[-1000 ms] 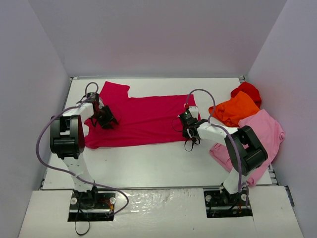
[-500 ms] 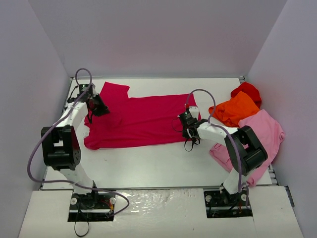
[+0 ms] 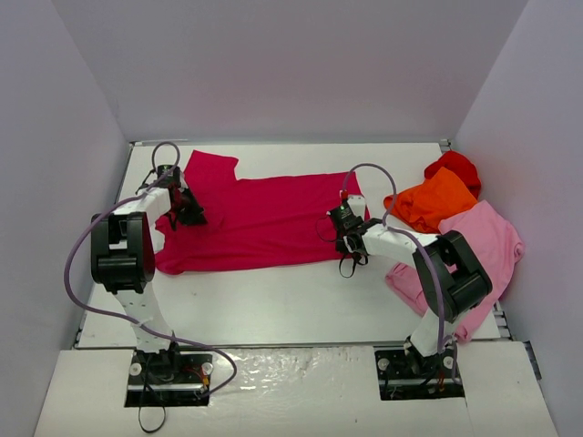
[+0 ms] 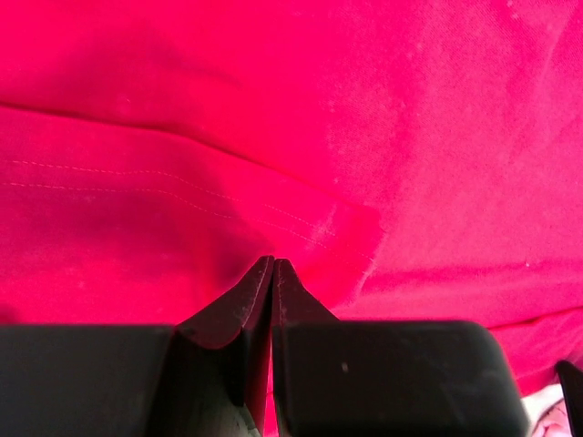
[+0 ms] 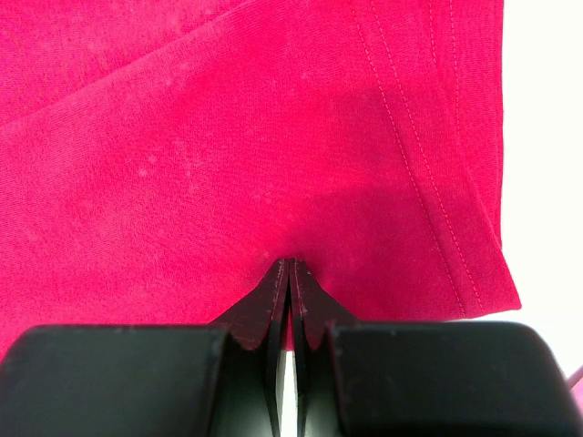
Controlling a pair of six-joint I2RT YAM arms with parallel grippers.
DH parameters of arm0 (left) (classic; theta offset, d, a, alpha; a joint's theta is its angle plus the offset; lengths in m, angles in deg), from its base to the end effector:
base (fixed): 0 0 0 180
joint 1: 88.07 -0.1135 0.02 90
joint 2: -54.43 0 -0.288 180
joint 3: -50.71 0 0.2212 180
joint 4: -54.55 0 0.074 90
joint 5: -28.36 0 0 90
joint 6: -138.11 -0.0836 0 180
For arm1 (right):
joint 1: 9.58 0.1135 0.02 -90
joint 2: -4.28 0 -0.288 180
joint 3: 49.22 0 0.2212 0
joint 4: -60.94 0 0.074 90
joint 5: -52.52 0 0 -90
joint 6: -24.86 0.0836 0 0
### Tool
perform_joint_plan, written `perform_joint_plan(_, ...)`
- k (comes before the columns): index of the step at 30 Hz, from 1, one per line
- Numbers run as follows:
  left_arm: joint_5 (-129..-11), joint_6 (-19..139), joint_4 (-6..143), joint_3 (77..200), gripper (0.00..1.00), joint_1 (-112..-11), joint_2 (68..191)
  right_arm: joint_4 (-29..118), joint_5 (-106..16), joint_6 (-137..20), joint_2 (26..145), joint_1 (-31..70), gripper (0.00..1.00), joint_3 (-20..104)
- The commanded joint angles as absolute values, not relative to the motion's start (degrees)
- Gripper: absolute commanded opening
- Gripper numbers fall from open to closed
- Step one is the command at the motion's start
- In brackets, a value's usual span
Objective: Fold and stack the t-shirts
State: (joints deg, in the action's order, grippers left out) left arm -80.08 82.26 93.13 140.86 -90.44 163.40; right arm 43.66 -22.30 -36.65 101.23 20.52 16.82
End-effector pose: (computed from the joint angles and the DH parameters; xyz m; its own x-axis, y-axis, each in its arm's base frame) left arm 0.4063 -0.0096 0.1853 -0.7702 -0.5649 -0.2963 -0.3641 0.7707 -0.5230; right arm 0.3118 0.1555 0.1705 -0.7256 0.1115 -0.6790 0.0149 0.9891 0.1465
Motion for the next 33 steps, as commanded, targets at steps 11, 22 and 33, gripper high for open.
perform_joint_plan(11,-75.4,80.4,89.4,143.8,0.00,-90.7,163.6,28.9,-26.1,-35.8,103.0,20.8,0.00,12.0)
perform_joint_plan(22,-71.5,79.1,94.3,153.3,0.00,-91.8,170.7,28.2,-26.5,-35.6,103.1,20.9,0.00,12.1)
perform_joint_plan(33,-70.3,78.6,97.3,155.7,0.00,-93.1,169.3,27.6,-26.3,-35.5,104.4,20.9,0.00,12.6)
